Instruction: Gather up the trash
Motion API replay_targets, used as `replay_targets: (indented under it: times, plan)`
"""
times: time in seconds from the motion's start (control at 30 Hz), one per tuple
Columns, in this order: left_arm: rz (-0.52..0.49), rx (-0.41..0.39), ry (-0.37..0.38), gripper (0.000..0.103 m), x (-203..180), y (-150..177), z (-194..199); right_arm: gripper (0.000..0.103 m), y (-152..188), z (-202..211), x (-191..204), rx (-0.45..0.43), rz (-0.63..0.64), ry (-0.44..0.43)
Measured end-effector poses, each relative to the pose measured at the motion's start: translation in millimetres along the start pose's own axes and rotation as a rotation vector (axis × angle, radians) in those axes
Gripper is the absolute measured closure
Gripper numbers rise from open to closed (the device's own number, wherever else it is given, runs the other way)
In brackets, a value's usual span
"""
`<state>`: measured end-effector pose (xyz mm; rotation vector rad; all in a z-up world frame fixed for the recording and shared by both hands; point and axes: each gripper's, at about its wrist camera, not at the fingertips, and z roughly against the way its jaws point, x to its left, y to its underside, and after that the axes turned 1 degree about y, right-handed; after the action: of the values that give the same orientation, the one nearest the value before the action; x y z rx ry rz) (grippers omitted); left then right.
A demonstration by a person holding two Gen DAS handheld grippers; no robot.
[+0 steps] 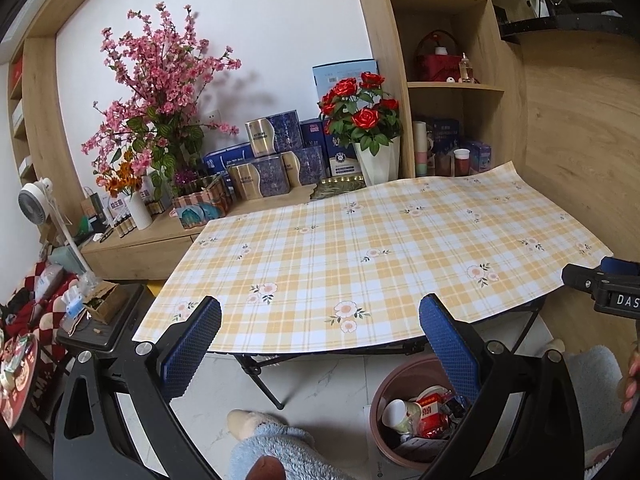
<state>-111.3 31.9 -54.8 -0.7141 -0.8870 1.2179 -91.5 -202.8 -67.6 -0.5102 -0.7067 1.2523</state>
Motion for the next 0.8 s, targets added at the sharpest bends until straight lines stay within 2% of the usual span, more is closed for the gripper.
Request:
replay_targets:
  times: [0.27, 0.53, 0.7, 0.8]
  plan:
    - [-0.015, 0.008, -0.003, 0.006, -2, 1, -3, 0.006, 6, -9, 2, 0.036, 0.007, 0.018]
    - [-0.01, 0.012, -0.001, 0.006, -2, 5, -5, 0.006, 6, -8, 1, 0.029, 0.017, 0.024]
    - [0.028, -0.004, 0.025, 0.006, 4, 6, -2, 0.006, 2, 0, 9, -0.024, 0.065, 0.048]
    - [0.038, -0.029, 0.054, 0.006, 6, 6, 2, 0.006, 0, 12, 20, -0.093, 0.126, 0.064]
